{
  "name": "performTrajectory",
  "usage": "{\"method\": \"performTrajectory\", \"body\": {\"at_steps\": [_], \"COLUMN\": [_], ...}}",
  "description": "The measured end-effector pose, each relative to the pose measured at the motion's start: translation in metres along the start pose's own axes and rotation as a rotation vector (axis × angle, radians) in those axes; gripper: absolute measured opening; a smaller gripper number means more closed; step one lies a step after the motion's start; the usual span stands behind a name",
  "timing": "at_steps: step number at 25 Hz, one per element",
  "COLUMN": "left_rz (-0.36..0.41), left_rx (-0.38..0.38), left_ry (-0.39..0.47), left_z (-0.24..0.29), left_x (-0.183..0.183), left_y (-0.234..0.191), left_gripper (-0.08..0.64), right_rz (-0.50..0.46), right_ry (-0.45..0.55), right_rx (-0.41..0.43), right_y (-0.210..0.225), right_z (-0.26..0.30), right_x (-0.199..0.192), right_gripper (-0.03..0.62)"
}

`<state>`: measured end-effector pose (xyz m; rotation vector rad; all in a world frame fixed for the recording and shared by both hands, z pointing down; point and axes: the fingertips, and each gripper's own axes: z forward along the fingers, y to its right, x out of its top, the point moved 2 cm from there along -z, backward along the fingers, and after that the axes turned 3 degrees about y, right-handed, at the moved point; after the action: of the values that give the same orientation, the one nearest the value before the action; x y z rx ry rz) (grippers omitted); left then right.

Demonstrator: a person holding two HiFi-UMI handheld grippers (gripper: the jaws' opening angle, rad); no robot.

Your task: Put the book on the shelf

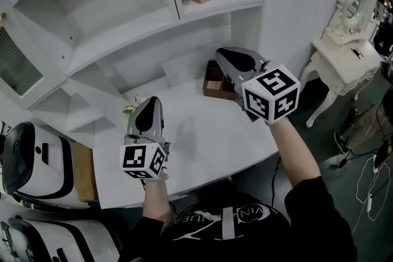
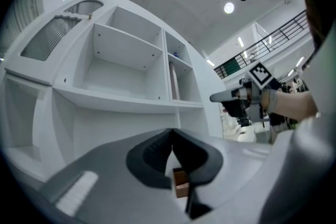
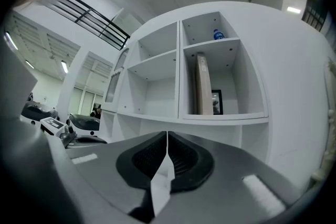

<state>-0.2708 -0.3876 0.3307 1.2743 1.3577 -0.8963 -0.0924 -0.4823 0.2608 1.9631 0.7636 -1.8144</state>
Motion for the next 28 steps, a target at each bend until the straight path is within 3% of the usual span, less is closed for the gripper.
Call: {"method": "performTrajectory", "body": {"at_steps": [17, 28], "left_rz": [0.003, 0.001], "left_rx": [0.023, 0.055], "left_ry": [-0.002, 0.007], "left_z": [-0.063, -0.095], "left_x": [-0.002, 0.003], "left_y": [0.019, 0.021], "left_gripper": [0.0, 0.0], "right_rz": [0.066, 0.078], "right_ry": [-0.019, 0.001], "right_rx": [-0.021, -0.016], "right_y": [-0.04, -0.062], "right_z": [-0.075, -0.101], "right_x": [-0.049, -0.06], "right_gripper": [0.008, 0.008]}}
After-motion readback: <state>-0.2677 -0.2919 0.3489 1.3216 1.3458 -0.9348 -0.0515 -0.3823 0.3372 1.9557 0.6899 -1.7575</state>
